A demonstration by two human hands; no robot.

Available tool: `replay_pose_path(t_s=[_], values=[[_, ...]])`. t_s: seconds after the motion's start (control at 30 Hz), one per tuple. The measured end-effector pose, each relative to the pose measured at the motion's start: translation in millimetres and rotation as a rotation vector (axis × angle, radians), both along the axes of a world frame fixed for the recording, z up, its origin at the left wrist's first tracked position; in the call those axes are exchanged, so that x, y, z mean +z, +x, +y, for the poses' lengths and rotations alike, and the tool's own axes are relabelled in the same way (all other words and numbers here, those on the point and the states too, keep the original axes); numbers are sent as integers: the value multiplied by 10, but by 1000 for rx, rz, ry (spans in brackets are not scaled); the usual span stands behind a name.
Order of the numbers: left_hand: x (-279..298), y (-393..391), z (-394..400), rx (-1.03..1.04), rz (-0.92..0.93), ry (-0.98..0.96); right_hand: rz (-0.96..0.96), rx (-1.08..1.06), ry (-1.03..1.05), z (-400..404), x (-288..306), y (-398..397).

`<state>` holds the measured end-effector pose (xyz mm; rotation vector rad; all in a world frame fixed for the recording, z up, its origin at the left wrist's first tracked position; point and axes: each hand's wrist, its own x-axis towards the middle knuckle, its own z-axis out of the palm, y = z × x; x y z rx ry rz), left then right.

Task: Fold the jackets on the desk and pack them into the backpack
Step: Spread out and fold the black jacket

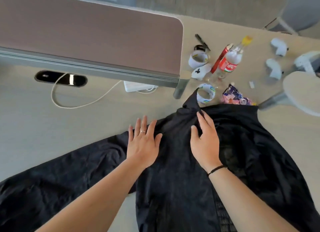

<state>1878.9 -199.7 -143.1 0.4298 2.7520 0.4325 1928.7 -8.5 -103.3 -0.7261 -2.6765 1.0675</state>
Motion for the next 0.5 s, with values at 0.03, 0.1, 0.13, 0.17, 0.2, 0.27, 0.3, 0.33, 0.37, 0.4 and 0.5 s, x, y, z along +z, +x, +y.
replay_pose_path(t_s=[0.03, 0.1, 0.13, 0.17, 0.2, 0.27, 0.3, 0.33, 0.37, 0.4, 0.5], values=[[9, -26, 56, 1, 10, 1, -93, -9, 13, 130, -69, 29], [-5, -7, 176, -35, 28, 8, -474, 17, 89, 366, -253, 98], [-27, 29, 229, -62, 34, 10, -630, 52, 143, 441, -341, 129], [-69, 70, 272, -92, 30, 2, -696, 86, 198, 481, -409, 153], [-126, 110, 302, -118, 17, -15, -674, 108, 249, 482, -448, 177], [-262, 174, 313, -151, -13, -65, -515, 123, 327, 392, -458, 247], [-320, 197, 298, -160, -18, -91, -442, 127, 344, 321, -463, 304], [-367, 210, 278, -167, -14, -113, -394, 141, 347, 242, -486, 369], [-400, 213, 264, -172, -3, -127, -382, 173, 341, 162, -519, 437], [-424, 210, 255, -173, 8, -131, -401, 213, 332, 87, -564, 502], [-438, 158, 248, -160, 31, -126, -495, 301, 364, -52, -725, 648]])
